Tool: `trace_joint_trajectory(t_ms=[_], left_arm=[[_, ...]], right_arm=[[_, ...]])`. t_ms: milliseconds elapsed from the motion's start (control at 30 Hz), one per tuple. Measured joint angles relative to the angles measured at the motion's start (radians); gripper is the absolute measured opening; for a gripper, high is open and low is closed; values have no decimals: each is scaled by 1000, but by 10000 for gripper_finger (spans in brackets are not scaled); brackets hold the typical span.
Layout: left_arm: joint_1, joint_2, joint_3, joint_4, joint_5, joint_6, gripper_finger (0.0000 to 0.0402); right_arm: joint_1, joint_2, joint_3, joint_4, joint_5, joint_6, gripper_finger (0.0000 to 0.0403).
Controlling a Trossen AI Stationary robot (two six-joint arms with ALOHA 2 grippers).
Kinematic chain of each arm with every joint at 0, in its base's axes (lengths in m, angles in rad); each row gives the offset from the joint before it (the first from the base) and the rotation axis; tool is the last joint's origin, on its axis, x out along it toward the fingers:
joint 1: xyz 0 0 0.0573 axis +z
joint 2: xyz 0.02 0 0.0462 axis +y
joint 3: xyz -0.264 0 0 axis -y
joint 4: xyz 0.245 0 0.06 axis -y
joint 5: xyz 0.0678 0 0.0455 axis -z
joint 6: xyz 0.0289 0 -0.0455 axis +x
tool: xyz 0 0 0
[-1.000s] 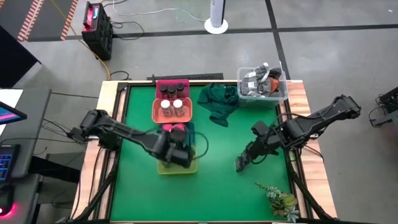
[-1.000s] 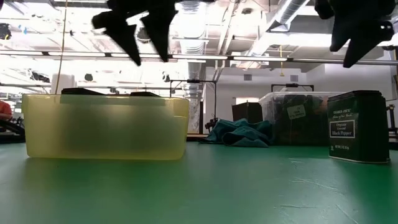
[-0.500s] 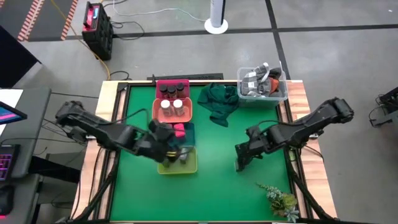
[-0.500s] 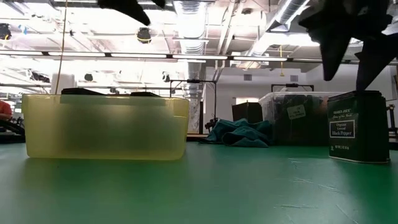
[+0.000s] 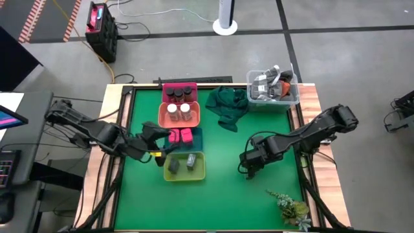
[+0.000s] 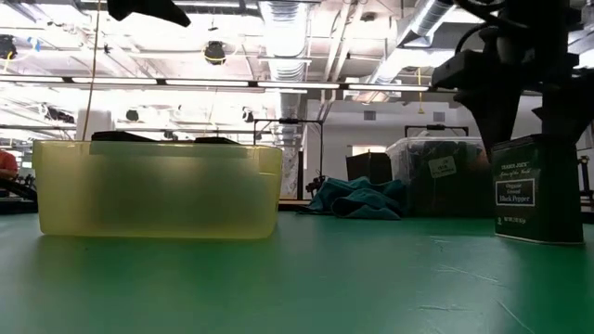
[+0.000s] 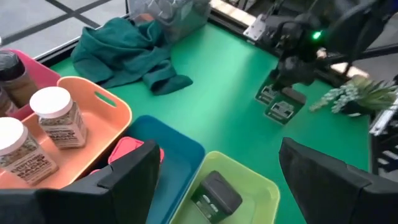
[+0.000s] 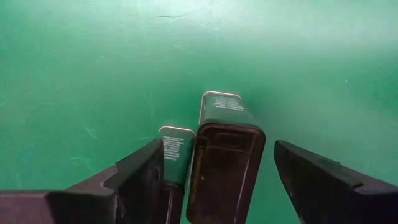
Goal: Sort spices by type
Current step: Put the right black spice can into the yellow bin
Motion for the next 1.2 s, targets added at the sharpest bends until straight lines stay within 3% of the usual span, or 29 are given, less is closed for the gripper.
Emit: trace_joint_trajectory(t_ms=[400, 1033, 1200], left_arm=[[0, -13, 0, -33, 1, -7, 316], [-1, -13, -1, -24, 50, -48, 316], [-4, -14, -1, -13, 50, 2, 316]], right_arm=[[-22, 0, 0, -11, 0, -14, 319], [-28, -2, -51, 52, -35, -60, 156], [-54, -2, -30, 43, -37, -98, 154]])
